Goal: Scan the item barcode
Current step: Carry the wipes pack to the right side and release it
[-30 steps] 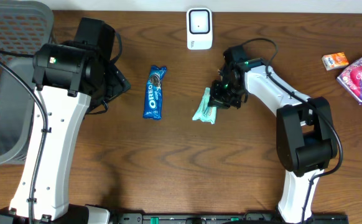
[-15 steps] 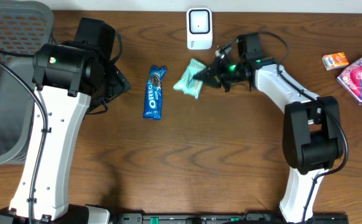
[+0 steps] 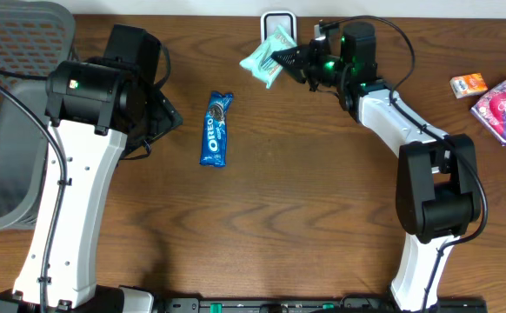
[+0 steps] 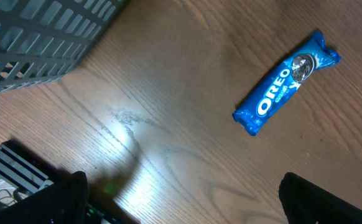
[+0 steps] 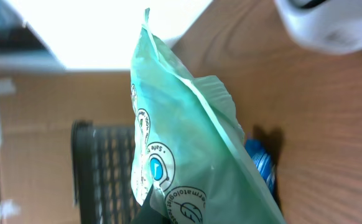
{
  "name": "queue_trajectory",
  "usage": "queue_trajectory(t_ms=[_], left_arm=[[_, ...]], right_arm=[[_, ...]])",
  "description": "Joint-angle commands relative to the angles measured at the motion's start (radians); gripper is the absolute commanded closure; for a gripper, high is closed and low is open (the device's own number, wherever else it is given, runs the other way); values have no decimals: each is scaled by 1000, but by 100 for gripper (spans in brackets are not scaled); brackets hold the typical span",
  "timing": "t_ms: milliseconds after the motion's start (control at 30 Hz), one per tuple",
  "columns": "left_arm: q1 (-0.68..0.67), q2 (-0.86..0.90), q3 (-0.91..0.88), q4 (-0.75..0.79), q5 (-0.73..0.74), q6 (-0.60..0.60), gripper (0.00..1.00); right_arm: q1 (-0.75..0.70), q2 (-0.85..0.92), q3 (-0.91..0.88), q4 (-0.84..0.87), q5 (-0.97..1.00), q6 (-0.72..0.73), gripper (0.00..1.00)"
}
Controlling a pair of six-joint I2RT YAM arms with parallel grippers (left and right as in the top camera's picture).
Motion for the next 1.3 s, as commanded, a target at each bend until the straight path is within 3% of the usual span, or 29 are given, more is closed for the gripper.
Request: queue_trajectory(t_ms=[0,133,333,433,700,933,1100,1267], left_arm=[[2,1,-2,-4,-20,-5,2],[2,1,-2,-4,-20,-5,2],[2,1,-2,-4,-20,-5,2],[2,1,-2,-4,-20,-5,2],[2,1,-2,-4,-20,-5,2],[2,1,-2,-4,-20,-5,2],[2,1,-2,-4,-20,-5,2],[2,1,-2,-4,-20,-5,2]], right_arm=[[-2,36,90,6,124,21,99],[-2,112,243,-49,125,-6,99],[-17,273,560,-341,177,-131,99],[-31,326,637,-398,158,-167,99],[-76,340,655,-389,93,-289,99],[-259,332,703,-407,-148,-356,99],[-422,300,708,-636,-162,-473,99],[-549,271,708,-950,43,-669,99]])
